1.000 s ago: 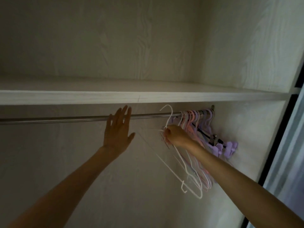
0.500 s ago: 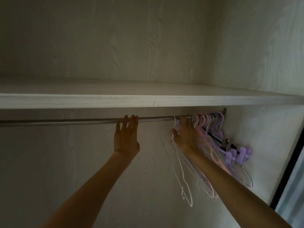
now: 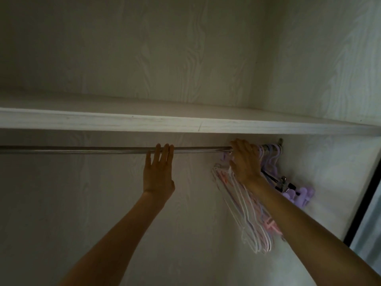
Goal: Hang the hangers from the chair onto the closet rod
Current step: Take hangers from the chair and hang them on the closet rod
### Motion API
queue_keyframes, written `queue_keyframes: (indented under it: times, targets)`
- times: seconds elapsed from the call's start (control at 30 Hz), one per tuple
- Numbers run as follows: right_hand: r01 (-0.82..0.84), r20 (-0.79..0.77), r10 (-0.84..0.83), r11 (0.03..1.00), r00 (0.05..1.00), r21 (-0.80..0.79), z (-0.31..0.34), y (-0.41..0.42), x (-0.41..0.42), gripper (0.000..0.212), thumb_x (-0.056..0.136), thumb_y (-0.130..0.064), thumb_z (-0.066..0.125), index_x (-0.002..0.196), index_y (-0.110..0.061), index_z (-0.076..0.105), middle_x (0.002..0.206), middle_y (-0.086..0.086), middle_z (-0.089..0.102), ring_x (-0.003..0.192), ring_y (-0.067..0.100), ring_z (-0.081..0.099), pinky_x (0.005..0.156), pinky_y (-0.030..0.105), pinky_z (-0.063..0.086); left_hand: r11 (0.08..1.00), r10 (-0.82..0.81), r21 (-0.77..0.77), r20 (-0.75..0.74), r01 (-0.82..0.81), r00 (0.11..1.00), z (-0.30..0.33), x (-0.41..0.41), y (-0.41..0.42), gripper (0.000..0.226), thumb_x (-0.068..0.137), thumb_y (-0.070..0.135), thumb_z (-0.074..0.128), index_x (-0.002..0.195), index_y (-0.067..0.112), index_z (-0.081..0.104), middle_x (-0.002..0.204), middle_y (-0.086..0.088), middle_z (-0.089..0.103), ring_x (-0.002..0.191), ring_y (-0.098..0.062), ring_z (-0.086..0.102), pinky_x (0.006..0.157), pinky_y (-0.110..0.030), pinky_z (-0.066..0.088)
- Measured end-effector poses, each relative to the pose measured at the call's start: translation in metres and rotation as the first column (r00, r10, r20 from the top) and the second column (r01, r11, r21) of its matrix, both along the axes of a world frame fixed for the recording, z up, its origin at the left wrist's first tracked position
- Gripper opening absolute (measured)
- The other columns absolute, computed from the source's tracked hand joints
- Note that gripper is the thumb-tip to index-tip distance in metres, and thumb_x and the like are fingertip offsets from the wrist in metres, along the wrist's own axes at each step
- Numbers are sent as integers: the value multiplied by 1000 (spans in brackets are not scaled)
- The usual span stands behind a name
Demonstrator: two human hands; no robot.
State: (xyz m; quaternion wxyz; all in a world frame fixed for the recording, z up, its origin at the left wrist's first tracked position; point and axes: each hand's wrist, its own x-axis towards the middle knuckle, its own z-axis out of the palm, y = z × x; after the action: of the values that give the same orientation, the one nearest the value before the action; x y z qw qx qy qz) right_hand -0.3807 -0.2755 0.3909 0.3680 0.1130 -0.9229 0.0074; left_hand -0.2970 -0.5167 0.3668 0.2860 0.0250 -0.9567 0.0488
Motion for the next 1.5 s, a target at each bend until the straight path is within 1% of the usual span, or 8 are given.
queue_keyframes:
  times: [0.4, 0.53, 0.63, 0.73, 0.83, 1.0, 1.17, 1.5]
  targets:
    - [34, 59, -36, 999, 998, 34, 3, 15, 27, 61, 82, -20, 63, 138, -9, 41, 142, 11, 42, 132, 31, 37, 110, 41, 25, 999, 8, -37, 44, -7, 999, 2, -2, -2, 102, 85, 36, 57, 146, 7, -19, 158, -9, -11, 146, -29, -9, 117, -46, -4]
    - [-90, -57, 96, 991, 994, 95, -20, 17, 62, 29, 70, -12, 68, 99, -13, 66, 99, 7, 67, 92, 29, 64, 79, 33, 48, 998, -64, 1, 22, 64, 998, 2, 2, -5, 99, 85, 32, 57, 147, 4, -15, 158, -12, -9, 146, -31, -6, 118, -45, -3]
    - [-215, 62, 208, 965, 976, 150, -44, 20, 98, 20, 70, -8, 66, 88, -17, 68, 84, 1, 69, 78, 22, 64, 67, 31, 54, 968, -246, 4, -169, 251, 954, -12, 3, -4, 99, 75, 24, 67, 149, 3, 5, 157, -17, 9, 145, -34, 11, 117, -40, -6]
    - [-232, 139, 216, 967, 966, 109, -81, 31, 141, 17, 72, -12, 71, 87, -20, 70, 85, -4, 69, 78, 15, 65, 64, 23, 52, 875, -482, -90, -267, 477, 835, -47, 12, 18, 85, 65, 17, 72, 141, 3, 37, 143, -13, 43, 130, -31, 43, 113, -45, 25]
    - [-145, 264, 121, 987, 957, 75, -124, 46, 188, 12, 78, -19, 68, 89, -22, 69, 83, -5, 69, 77, 15, 66, 58, 25, 55, 822, -569, 29, 22, 568, 822, -81, 41, 53, 50, 75, 23, 66, 123, 13, 57, 114, -7, 66, 100, -27, 64, 88, -38, 51]
    - [101, 588, -93, 995, 804, 19, -177, 95, 268, 20, 92, -32, 45, 103, -27, 61, 93, -5, 67, 88, 15, 64, 72, 28, 50, 818, -529, 74, 483, 570, 697, -131, 87, 115, 31, 89, 37, 48, 115, 26, 59, 115, 0, 64, 107, -21, 61, 88, -28, 45]
    - [360, 840, -182, 933, 512, -17, -209, 164, 355, 24, 93, -26, 47, 112, -25, 62, 119, -1, 62, 112, 19, 55, 93, 27, 39, 787, -556, 204, 642, 582, 528, -173, 132, 192, 28, 87, 37, 52, 112, 26, 60, 121, 0, 60, 114, -21, 57, 95, -25, 41]
    - [716, 933, -247, 698, 263, -17, -272, 327, 531, 25, 92, -24, 49, 111, -26, 64, 122, 3, 60, 120, 20, 50, 96, 27, 38, 718, -581, 371, 786, 588, 213, -250, 257, 382, 38, 85, 40, 54, 118, 19, 57, 124, -2, 59, 114, -22, 57, 93, -26, 43]
